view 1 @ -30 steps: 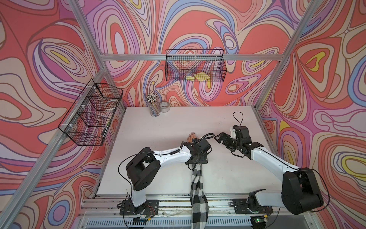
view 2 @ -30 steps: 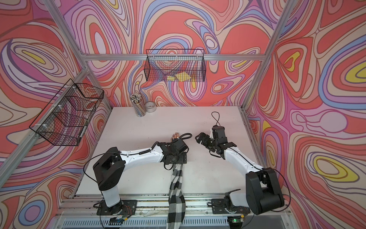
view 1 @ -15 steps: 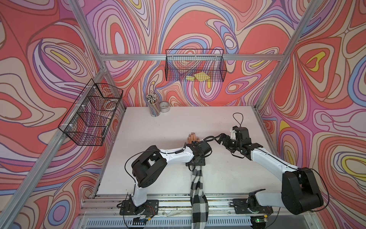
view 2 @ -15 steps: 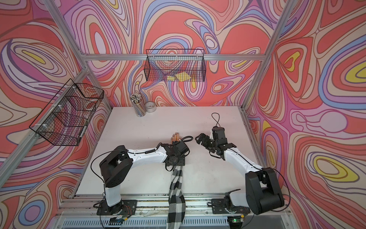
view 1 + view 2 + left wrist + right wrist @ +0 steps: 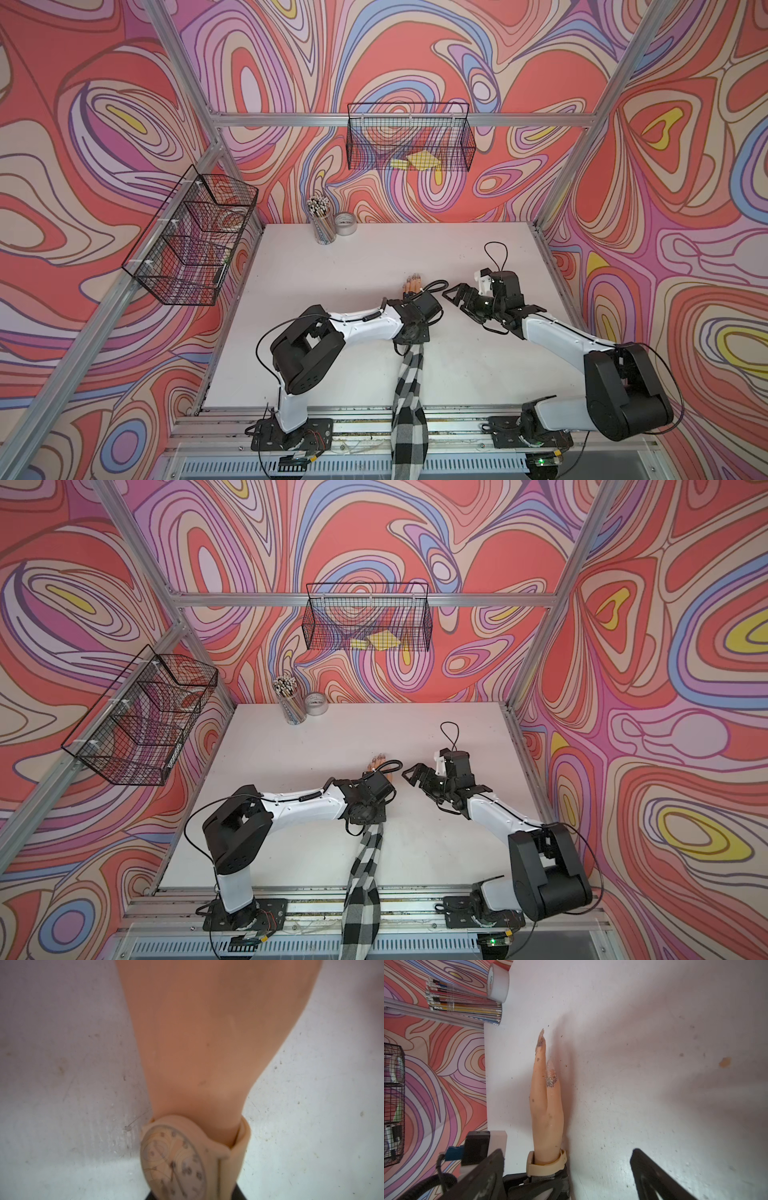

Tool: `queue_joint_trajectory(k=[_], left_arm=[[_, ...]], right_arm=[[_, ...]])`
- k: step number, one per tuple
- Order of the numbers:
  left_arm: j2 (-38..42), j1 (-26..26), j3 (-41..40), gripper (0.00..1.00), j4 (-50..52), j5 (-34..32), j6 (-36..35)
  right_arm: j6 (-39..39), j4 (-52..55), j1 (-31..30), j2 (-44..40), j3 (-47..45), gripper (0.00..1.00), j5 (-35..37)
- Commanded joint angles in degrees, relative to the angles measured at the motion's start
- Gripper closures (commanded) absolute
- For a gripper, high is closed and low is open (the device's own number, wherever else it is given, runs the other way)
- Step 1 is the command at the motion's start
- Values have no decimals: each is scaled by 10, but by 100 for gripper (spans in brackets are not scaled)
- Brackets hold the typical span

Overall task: Take off the watch
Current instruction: Adjust the hand at the center of the board.

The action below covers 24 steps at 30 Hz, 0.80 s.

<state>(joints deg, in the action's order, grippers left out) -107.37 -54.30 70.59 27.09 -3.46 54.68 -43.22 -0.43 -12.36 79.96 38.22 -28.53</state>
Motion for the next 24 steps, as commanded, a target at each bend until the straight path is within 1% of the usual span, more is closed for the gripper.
queue_joint_trajectory(k=[1, 9, 13, 16, 19, 22, 24], left_arm=[[35, -10, -22, 100, 4, -19, -20], [72, -10, -34, 100, -12, -4, -23], [79, -10, -32, 100, -20, 7, -23], [81, -10, -30, 100, -21, 10, -24], [82, -11, -31, 100, -23, 15, -25], [85, -10, -34, 100, -27, 21, -27], [87, -11, -36, 100, -32, 25, -28]], right_arm=[[-13, -50, 0, 17, -15, 4, -42], [-28, -158, -13, 69, -29, 9, -123], [-39, -213, -35, 101, -22, 12, -146], [-43, -235, -56, 126, -10, 14, -149], [-56, -260, -70, 157, 3, 18, -148], [-80, -299, -76, 188, 10, 24, -150], [-99, -331, -77, 207, 12, 32, -153]])
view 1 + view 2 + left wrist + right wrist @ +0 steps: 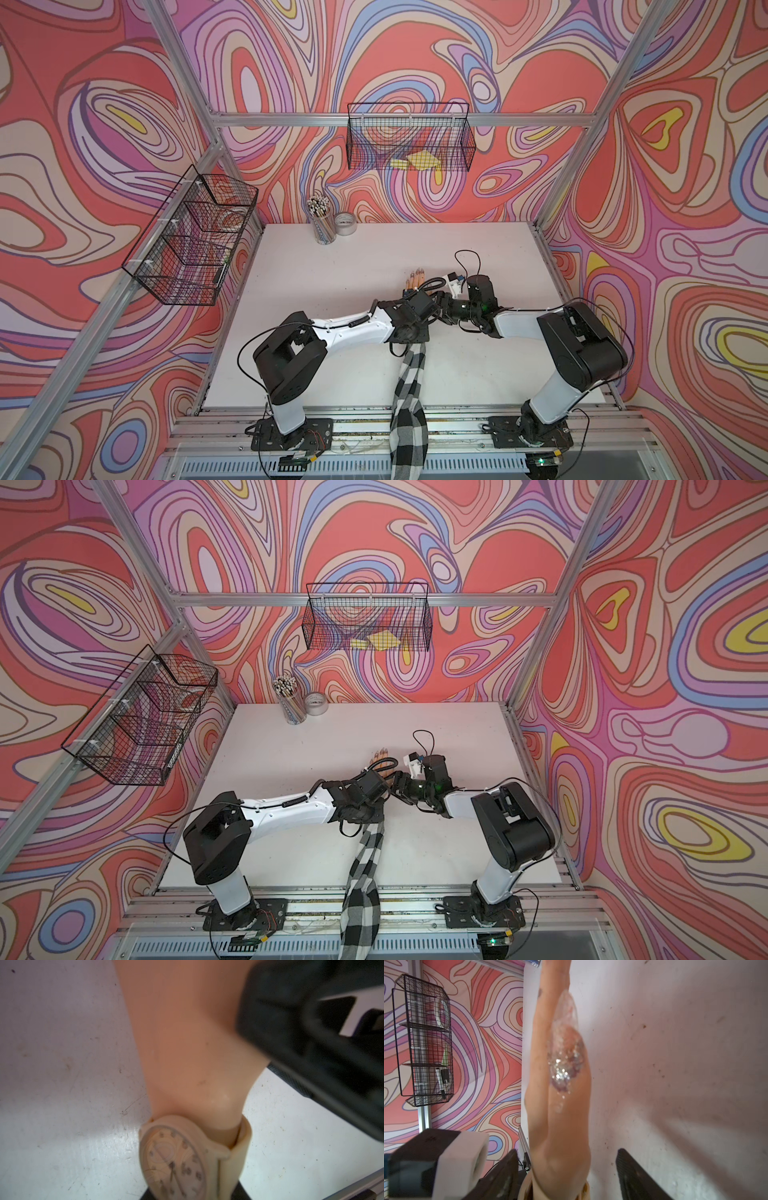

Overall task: Take off the watch
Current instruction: Adjust the hand at the center of the board.

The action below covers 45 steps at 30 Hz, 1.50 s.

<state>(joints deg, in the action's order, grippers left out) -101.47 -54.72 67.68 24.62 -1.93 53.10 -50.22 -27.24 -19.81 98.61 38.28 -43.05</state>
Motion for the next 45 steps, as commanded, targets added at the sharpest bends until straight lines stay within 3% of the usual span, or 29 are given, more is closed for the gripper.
queue_joint_trajectory(k=[1, 4, 8, 13, 20, 25, 31, 45], left_arm=[[29, -6, -8, 100, -9, 14, -12], [33, -6, -10, 95, -16, 22, -17], [45, -6, -17, 65, -23, 29, -22], [95, -6, -42, 34, -22, 18, -27], [210, 17, -86, 14, 7, -39, -30], [265, 69, -108, 7, 34, -58, -43], [295, 135, -136, 5, 39, -52, -67], [328, 256, -217, 4, -9, 17, -79]], right_arm=[[-39, -82, -3, 26, 11, 37, -11], [-74, -138, -3, 57, 9, 62, -18], [-107, -186, -3, 73, 2, 89, -10], [-115, -176, -3, 62, -6, 93, 24], [-56, -18, -3, 4, 15, 93, 88], [18, 162, -13, -41, 64, 93, 154], [96, 403, -56, -44, 181, 93, 279], [124, 804, -207, 145, 492, 93, 637]])
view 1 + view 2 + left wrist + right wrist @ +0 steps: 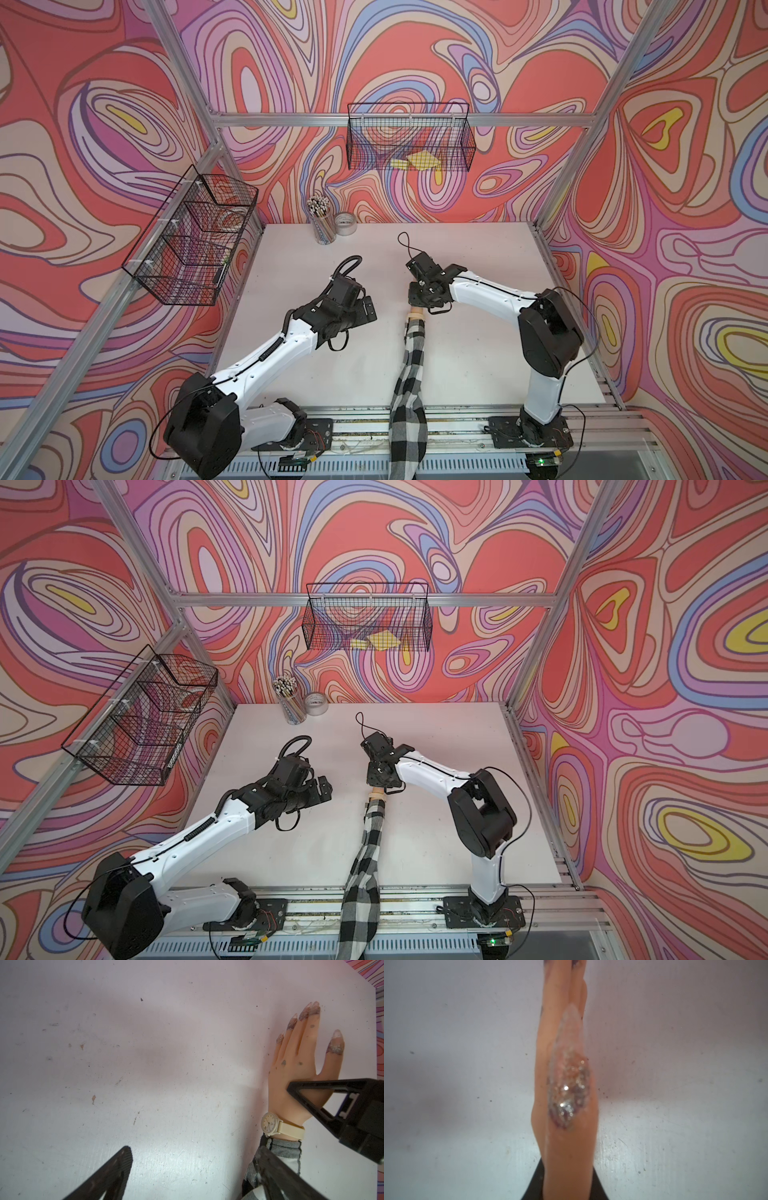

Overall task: Take off the watch
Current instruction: Adjust the hand at the center of the board.

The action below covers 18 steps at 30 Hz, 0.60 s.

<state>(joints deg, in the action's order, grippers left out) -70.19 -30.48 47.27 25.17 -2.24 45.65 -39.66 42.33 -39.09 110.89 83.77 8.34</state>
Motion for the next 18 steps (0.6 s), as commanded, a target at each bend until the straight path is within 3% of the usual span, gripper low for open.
queue_joint_trajectory(k=[1, 11, 16, 18], left_arm=[[17, 20, -18, 5, -17, 25, -5], [26, 74, -51, 5, -32, 76, -15], [21, 89, -54, 5, -33, 92, -26], [21, 95, -55, 5, -32, 96, -29]], right_arm=[[16, 128, -19, 35, 55, 94, 141], [-6, 242, -51, 176, 217, 87, 208], [-18, 273, -70, 239, 304, 61, 182], [-18, 260, -76, 247, 321, 55, 152]])
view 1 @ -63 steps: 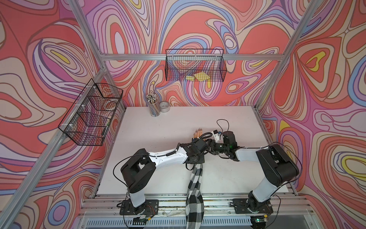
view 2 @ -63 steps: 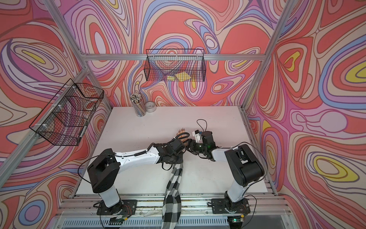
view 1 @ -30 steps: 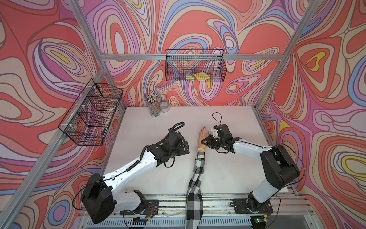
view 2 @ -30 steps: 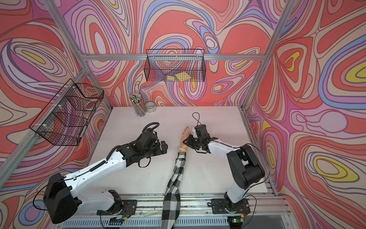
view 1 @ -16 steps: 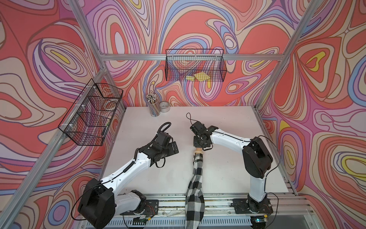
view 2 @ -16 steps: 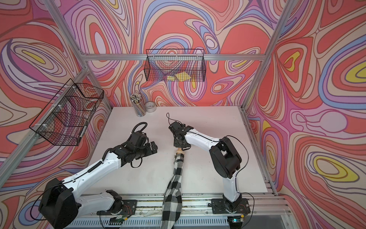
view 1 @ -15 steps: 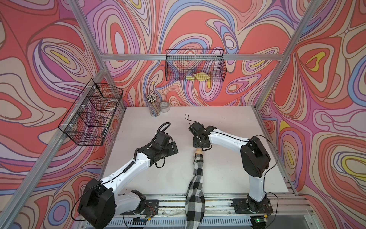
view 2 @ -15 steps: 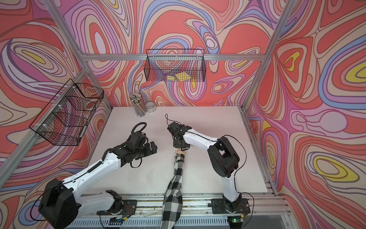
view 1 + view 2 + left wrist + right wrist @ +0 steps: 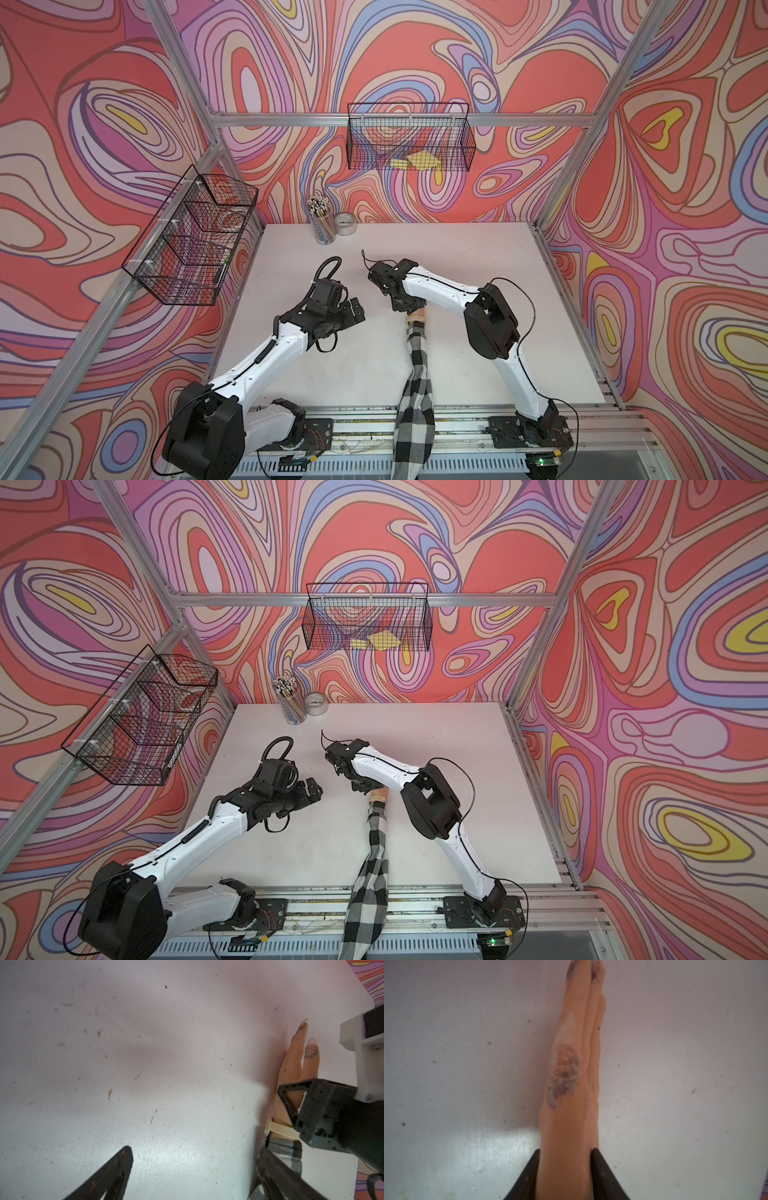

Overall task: Take off the watch
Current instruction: Adjust the hand at the center of the board.

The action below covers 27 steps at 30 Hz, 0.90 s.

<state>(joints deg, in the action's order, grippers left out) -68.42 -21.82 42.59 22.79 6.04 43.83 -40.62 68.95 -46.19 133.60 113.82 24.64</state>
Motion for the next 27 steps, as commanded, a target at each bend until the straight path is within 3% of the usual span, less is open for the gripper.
queue_joint_trajectory(k=[1, 9, 15, 20, 27], left_arm=[[5, 11, -9, 5, -9, 15, -13], [12, 27, -10, 5, 4, 24, -20], [6, 28, -1, 5, 5, 35, -21], [-14, 28, 12, 5, -12, 69, -20], [-83, 27, 45, 6, -57, 128, 5]], right_arm=[[-11, -17, -6, 22, 26, 53, -30], [-13, -183, -7, -13, -17, 44, -186], [-15, -216, 5, -74, -58, 28, -188], [-27, -293, 49, -189, -203, 26, -229], [-14, -422, 124, -343, -398, 27, -363]])
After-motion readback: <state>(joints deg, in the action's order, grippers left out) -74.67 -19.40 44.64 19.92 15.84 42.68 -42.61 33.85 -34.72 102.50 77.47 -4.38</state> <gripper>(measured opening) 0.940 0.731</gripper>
